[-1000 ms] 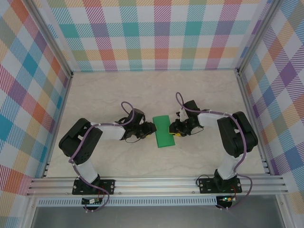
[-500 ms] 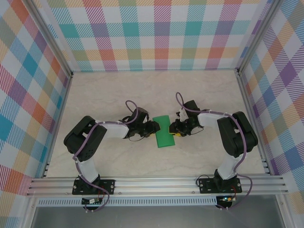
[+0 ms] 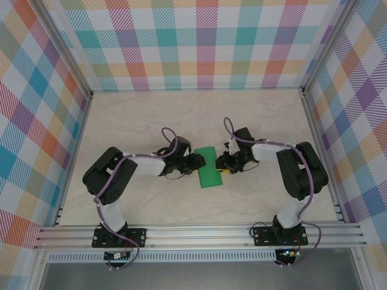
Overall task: Fold a paper plane with a square sheet of paper (pick it up from the middle)
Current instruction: Fold the triangle a second time at the center of the table.
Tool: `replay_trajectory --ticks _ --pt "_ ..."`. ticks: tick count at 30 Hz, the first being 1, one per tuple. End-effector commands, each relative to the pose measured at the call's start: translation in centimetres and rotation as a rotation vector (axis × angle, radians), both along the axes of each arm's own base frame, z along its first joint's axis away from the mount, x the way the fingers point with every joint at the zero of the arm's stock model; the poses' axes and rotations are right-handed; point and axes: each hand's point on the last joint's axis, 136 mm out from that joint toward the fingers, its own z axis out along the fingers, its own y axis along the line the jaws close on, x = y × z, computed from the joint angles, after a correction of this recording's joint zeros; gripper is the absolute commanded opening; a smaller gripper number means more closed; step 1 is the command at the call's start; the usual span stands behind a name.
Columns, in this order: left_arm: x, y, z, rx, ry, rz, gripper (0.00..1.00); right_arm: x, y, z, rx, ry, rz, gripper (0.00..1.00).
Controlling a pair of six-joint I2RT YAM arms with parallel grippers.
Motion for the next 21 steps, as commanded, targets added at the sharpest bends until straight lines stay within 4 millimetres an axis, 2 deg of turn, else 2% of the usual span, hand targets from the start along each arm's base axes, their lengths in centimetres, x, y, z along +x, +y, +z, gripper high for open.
replay_trajectory --ticks 1,11,15,18,21 --pt "0.4 -1.4 1.0 -0.051 -0.014 -0.013 0.41 -0.2 0.2 -0.4 0.010 0.003 0.017 0.32" --pt "1.2 -1.7 1.3 -0.056 -0.024 0.003 0.34 0.2 0.3 1.1 0.026 -0.033 0.014 0.34" --pt "1.4 -1.6 1.2 -0.042 -0.023 0.004 0.22 -0.1 0.4 1.2 0.034 -0.030 0.011 0.34" --pt "1.5 -1.6 1.0 -0.034 -0.020 0.003 0.04 -0.3 0.5 1.3 0.050 -0.025 0.006 0.34" --pt "1.4 -1.4 1.1 -0.020 -0.014 -0.015 0.04 -0.6 0.3 1.9 0.051 -0.034 -0.002 0.34"
